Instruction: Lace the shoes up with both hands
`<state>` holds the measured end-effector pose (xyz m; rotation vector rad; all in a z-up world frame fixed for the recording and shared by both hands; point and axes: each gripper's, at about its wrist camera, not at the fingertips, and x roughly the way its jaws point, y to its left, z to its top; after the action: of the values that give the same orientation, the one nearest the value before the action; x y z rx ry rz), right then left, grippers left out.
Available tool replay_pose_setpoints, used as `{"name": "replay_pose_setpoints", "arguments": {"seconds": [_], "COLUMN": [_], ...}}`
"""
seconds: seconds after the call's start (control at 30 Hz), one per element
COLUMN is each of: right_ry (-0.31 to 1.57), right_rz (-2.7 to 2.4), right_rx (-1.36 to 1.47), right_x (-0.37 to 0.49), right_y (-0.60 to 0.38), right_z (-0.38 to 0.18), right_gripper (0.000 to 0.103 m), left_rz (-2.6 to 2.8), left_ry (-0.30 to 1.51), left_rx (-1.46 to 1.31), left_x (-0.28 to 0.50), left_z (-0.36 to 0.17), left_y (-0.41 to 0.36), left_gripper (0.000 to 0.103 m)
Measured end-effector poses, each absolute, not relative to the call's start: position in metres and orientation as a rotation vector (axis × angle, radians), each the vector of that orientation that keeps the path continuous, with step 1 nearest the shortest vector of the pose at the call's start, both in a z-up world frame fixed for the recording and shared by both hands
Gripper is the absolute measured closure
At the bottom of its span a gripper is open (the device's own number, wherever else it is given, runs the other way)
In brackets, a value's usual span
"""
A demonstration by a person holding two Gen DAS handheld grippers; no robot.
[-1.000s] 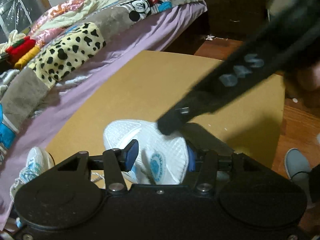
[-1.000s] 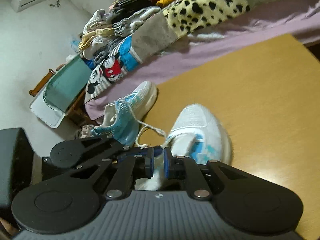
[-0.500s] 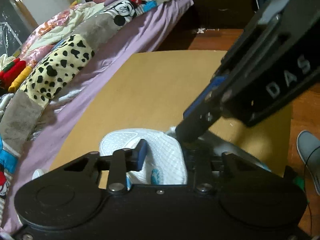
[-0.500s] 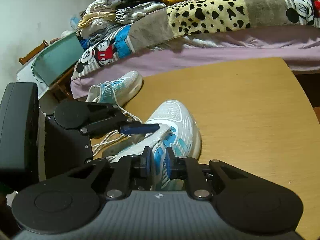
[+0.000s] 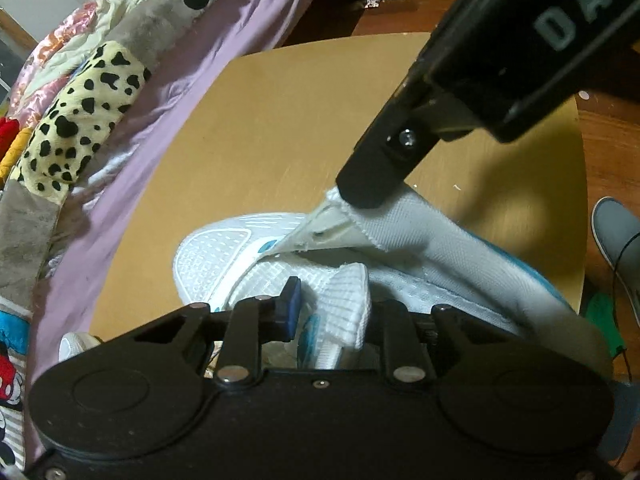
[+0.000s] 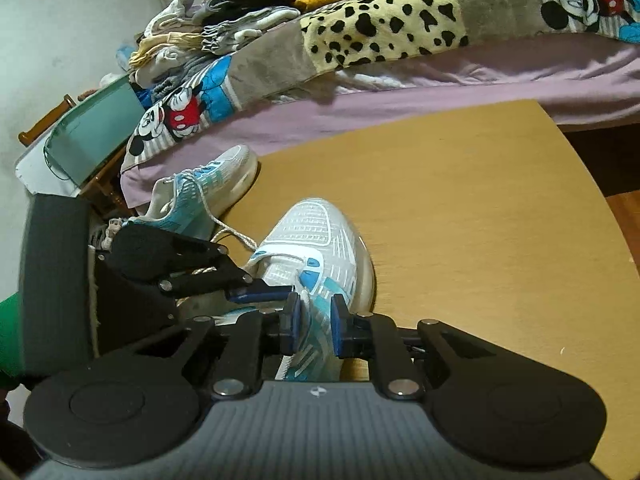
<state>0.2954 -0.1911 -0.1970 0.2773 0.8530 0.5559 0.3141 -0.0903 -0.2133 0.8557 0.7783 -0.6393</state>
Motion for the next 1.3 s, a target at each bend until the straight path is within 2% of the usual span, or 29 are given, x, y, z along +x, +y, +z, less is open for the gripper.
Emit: {"name": "replay_pose_setpoints", "arguments": {"seconds": [0.33,0.4,0.43,0.47,0.77,0.93,1.0,1.3], "right_ry": [0.888,0.898,0.903,0.908,0.898,0.890,0.890,0.898], "right_rz": [0.626,0.641,0.648,0.655,0.629,0.621,0.628,0.648], "right_rx": [0.387,0.408,0.419,0.428,0.408,0.395,0.385,0.341], "right_x": [0.300,0.301,0.301,0.301,0.296,0.294,0.294,0.298], "right_y": [-0.195,-0.195,-0.194,-0.194,-0.195,-0.194,-0.192,-0.185], "right_z": [-0.201,-0.201,-0.202,-0.202,-0.199,-0.198,-0.198,-0.197], "right_gripper": [0.086,0.086,0.086,0.086,0.086,0.086,0.086,0.085], "left_rz": [-0.655,-0.661,-0.665,-0.668,-0.631,-0.653,-0.676,-0.750], "left_ry": [0.749,0.735,0.729,0.723,0.690,0.673,0.669,0.616], "left_rx": [0.819,0.801,0.791,0.782,0.750,0.751,0.751,0.797], "left_x": [0.312,0.306,0.302,0.298,0.270,0.267,0.267,0.262], "left_z": [-0.201,-0.195,-0.191,-0.187,-0.170,-0.166,-0.164,-0.165], "left_y": [-0.088,-0.084,-0.082,-0.079,-0.057,-0.054,-0.054,-0.061], "left_gripper": [0.081,0.073,0.062,0.060,0.059,0.061,0.084,0.088]}}
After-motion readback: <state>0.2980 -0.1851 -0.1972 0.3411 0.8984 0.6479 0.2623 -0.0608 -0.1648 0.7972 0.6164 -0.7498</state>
